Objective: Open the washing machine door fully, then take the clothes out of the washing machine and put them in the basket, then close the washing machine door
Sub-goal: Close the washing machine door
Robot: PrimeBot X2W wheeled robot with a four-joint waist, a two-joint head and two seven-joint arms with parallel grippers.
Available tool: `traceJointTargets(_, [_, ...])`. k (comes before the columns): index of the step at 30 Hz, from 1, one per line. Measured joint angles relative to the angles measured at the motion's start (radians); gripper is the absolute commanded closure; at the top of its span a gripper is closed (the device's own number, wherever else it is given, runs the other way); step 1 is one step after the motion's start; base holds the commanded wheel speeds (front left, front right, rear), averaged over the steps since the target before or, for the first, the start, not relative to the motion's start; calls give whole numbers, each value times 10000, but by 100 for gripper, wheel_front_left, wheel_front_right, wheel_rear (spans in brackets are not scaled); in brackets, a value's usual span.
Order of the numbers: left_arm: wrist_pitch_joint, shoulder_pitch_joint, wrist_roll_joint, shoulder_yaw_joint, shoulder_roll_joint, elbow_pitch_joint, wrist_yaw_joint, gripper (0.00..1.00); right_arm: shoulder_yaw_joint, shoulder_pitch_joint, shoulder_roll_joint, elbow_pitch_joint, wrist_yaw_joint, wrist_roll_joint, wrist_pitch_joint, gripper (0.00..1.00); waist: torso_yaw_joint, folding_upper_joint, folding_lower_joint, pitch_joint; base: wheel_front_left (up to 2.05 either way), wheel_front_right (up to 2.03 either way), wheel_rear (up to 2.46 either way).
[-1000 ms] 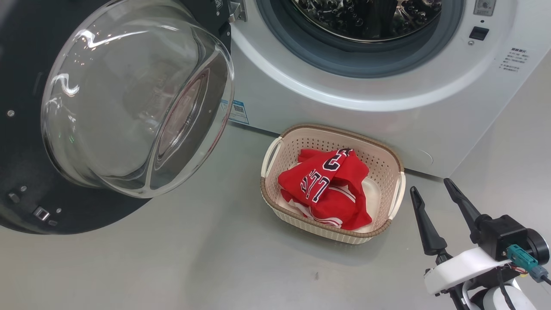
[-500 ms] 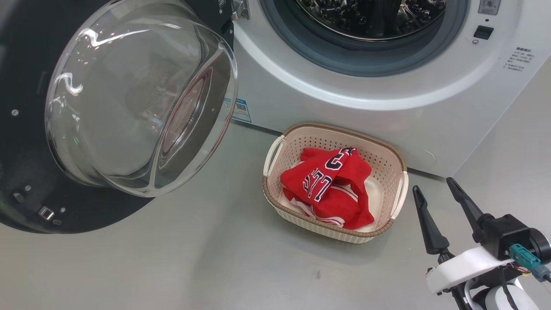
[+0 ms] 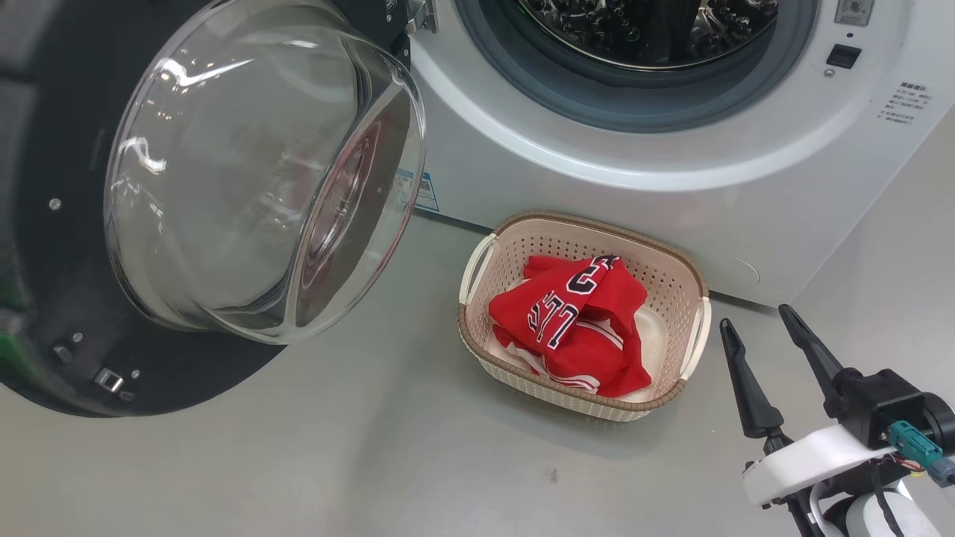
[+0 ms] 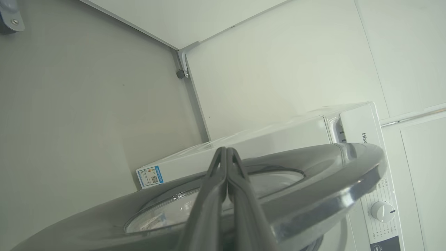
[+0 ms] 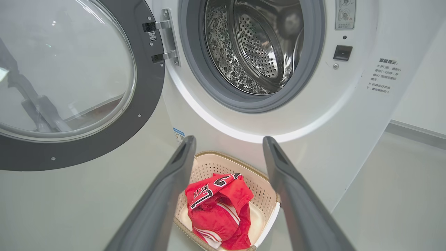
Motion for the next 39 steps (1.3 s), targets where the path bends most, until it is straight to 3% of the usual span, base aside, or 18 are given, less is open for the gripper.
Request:
traceJointTargets(11, [552,758,-541,-247,-604,-698,-746,100,-84,-33,-38,-31,-12,0,-86,0,-94,0,0,-20,0,0,0])
traceJointTargets(17, [940,1152,-918,-433,-963,-1218,-930,100,-50,-49,-35,-17,-10,2,-90,0,-188,0,0,-37,0,0,0])
traceJointTargets(39, [2090,2698,-1158,-1630,-1603,-3172,-1145,100,98,-217,190,148,-8,81,-222,0,-1128,0,0,-178,0,0,0])
